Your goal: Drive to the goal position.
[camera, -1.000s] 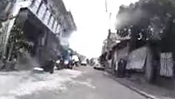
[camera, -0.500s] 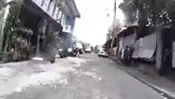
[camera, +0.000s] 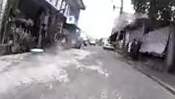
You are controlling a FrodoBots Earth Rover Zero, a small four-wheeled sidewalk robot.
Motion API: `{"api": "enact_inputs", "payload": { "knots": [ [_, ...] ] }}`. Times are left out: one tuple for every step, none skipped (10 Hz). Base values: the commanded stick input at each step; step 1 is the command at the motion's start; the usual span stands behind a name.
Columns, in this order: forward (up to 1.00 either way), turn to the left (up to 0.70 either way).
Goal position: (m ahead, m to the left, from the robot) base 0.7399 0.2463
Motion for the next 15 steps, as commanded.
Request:
{"api": "enact_inputs", "payload": {
  "knots": [
    [0.70, -0.08],
    [0.70, -0.12],
    [0.70, -0.16],
    [0.70, -0.21],
    [0.70, -0.25],
    [0.70, -0.29],
    [0.70, -0.34],
    [0.70, -0.35],
    [0.70, -0.35],
    [0.70, -0.35],
    [0.70, -0.35],
    [0.70, -0.27],
    [0.70, -0.20],
    [0.70, -0.09],
    [0.70, -0.01]
  ]
}}
